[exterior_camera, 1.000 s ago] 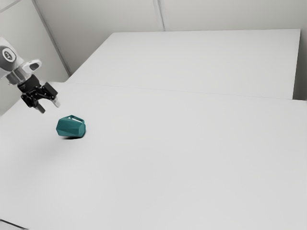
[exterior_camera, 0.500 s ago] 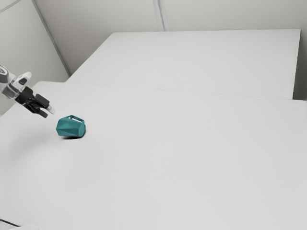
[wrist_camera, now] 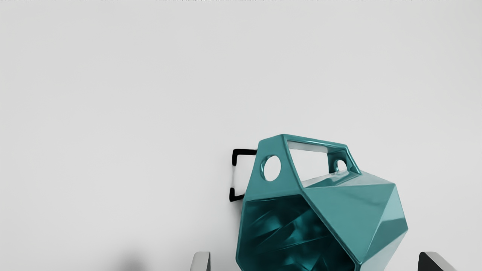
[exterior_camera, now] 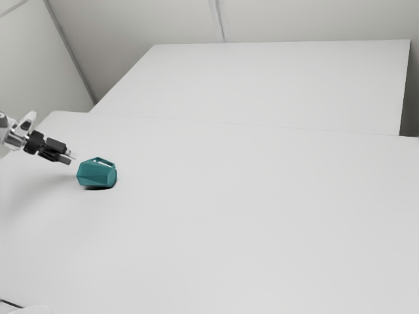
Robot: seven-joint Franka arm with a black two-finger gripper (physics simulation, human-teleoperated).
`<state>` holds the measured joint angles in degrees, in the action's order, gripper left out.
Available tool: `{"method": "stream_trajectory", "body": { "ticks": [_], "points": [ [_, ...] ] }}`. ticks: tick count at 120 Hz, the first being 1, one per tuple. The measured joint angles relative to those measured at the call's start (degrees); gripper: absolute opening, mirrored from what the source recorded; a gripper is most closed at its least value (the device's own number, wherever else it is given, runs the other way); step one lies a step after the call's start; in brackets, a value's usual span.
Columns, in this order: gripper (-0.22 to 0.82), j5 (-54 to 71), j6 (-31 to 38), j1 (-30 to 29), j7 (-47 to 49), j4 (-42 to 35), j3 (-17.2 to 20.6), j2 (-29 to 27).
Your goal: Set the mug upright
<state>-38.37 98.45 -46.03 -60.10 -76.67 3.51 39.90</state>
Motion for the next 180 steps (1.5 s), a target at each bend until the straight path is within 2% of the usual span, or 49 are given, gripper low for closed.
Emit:
{"method": "stream_trajectory", "body": {
  "ticks": [70,96,145,180],
  "points": [
    [0.59,-5.23,-2.81,-0.10,-3.06,-1.33,0.15,2.73],
    [0.45,-5.37,-4.98,-0.11,-3.13,-1.85,0.52,2.73],
    [0.12,-6.05,-9.87,-0.54,-2.51,-2.19,0.61,2.78],
    [-0.05,-6.32,-11.95,-0.64,-2.29,-2.19,0.74,2.74]
  ]
}}
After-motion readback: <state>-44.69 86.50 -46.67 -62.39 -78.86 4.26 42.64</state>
